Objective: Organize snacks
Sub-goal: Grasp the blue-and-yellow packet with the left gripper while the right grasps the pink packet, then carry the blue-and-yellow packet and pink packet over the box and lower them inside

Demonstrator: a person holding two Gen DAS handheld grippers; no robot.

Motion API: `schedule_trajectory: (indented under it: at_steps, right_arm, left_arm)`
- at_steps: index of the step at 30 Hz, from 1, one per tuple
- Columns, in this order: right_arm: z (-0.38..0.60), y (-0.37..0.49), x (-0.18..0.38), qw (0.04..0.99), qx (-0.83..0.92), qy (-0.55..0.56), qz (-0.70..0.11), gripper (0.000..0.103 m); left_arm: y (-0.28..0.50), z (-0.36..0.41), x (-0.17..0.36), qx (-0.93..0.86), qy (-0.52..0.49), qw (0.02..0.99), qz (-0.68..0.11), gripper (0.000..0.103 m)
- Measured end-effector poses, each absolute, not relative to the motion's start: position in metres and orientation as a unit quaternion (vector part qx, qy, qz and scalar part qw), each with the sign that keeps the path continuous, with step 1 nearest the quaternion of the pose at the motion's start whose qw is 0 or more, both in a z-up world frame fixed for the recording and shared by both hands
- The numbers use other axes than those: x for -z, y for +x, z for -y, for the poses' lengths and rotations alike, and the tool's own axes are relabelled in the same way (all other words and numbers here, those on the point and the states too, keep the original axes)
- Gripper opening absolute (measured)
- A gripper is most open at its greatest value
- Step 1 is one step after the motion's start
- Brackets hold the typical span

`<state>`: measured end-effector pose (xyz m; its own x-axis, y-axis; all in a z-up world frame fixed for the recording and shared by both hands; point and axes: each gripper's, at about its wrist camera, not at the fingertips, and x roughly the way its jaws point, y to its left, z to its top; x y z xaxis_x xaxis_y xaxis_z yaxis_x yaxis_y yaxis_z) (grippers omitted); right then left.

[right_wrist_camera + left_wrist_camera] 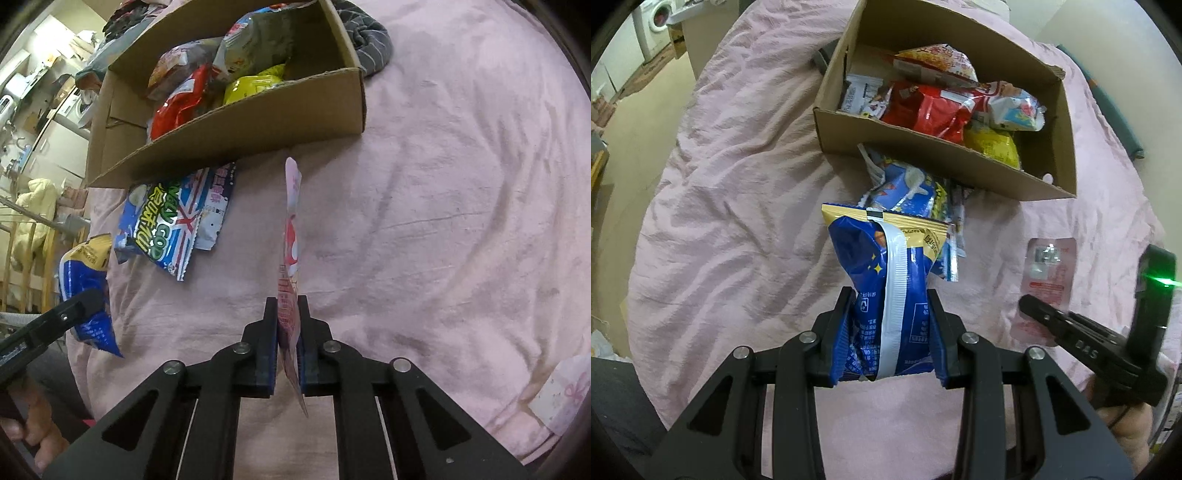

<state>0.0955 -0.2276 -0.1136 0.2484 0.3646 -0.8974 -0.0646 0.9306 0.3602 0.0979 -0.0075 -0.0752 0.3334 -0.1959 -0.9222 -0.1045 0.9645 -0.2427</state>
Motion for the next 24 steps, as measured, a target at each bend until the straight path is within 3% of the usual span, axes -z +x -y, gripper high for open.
schedule_trajectory:
  at_steps: [12,24]
  right_arm:
    - [0.223,0.099,0.092,0.788,-0.171,0.139,-0.576,0.009]
    - [0.217,0.099,0.034,0.831,-0.202,0.142,-0.499,0.009]
  left_arm:
    - [0.092,0.003,0.074,0.017,-0.123,0.817,-0.563,0.033]
    - [0.103,0.009,0.016,0.043,-0.091,0.851,-0.515,0.033]
